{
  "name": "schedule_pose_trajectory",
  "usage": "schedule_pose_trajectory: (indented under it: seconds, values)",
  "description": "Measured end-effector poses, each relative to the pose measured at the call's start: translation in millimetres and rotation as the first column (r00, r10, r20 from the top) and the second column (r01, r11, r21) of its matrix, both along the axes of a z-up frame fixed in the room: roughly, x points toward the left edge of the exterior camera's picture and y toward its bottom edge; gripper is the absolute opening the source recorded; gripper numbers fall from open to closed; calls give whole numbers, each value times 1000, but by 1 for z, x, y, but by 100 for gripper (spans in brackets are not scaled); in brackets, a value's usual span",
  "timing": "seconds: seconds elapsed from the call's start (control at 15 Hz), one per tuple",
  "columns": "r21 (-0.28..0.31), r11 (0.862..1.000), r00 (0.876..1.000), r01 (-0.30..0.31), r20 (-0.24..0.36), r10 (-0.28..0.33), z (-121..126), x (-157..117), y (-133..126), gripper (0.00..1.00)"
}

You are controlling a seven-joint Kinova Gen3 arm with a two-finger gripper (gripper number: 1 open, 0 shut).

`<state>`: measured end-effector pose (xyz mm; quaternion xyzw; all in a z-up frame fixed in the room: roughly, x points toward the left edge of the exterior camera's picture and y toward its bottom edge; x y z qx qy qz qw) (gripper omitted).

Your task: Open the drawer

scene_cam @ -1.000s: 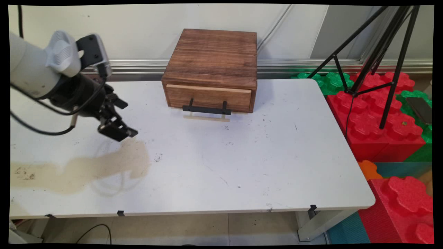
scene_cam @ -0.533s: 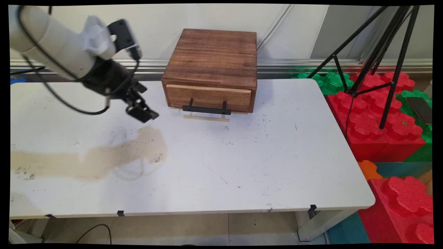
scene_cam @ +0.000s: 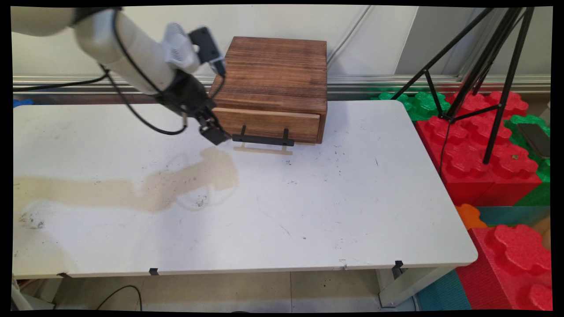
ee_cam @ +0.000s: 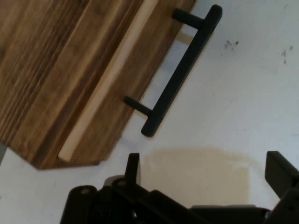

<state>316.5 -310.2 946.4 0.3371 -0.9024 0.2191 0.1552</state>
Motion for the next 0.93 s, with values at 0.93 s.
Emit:
schedule_pose_trajectory:
  seconds: [0.93]
  values:
    - [27, 991, 990, 130, 51, -131, -90, -50, -86, 100]
